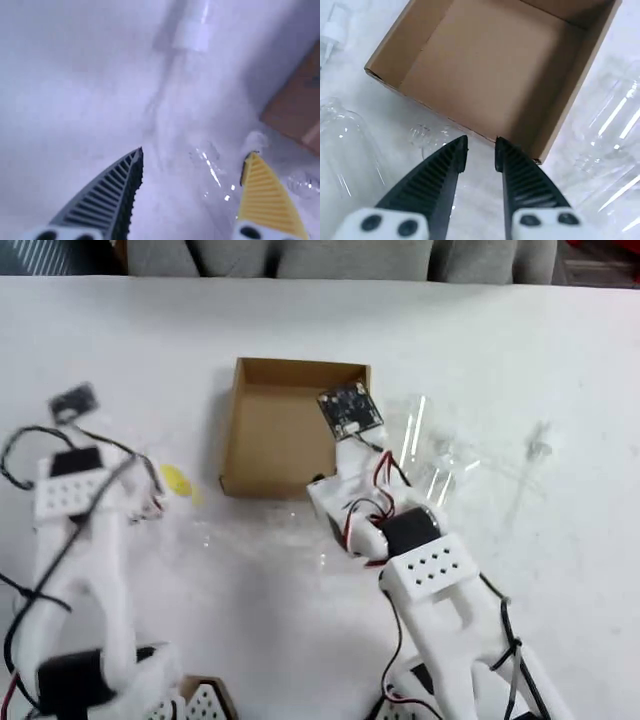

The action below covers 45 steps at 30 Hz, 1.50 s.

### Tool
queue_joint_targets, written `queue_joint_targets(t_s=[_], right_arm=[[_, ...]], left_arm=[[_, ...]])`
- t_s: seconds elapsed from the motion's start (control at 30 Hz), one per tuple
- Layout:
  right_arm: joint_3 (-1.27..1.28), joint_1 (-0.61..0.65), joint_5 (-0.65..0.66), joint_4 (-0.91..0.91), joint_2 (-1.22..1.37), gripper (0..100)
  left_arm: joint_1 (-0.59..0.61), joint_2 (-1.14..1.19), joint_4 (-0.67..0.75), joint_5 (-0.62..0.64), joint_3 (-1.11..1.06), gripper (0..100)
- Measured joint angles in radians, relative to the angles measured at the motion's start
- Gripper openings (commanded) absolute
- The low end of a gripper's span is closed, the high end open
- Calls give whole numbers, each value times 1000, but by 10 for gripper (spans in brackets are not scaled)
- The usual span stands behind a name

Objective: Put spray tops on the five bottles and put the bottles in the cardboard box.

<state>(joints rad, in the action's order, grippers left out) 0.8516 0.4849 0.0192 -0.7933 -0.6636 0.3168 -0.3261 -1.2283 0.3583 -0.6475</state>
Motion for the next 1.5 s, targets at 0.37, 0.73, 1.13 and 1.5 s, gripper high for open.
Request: queue_joint_targets(t_s=[0.37, 0.73, 1.13, 1.5], right_arm=[[0, 3, 32, 54, 89, 66], [0, 14, 54, 60, 94, 66], [0, 14, 54, 60, 94, 66], [0, 14, 54, 60, 94, 66]], left_arm=[[-267, -126, 133, 0, -304, 305], [-333, -130, 239, 3, -442, 301], [-338, -132, 293, -32, -465, 68], [-250, -127, 307, -307, -397, 34]])
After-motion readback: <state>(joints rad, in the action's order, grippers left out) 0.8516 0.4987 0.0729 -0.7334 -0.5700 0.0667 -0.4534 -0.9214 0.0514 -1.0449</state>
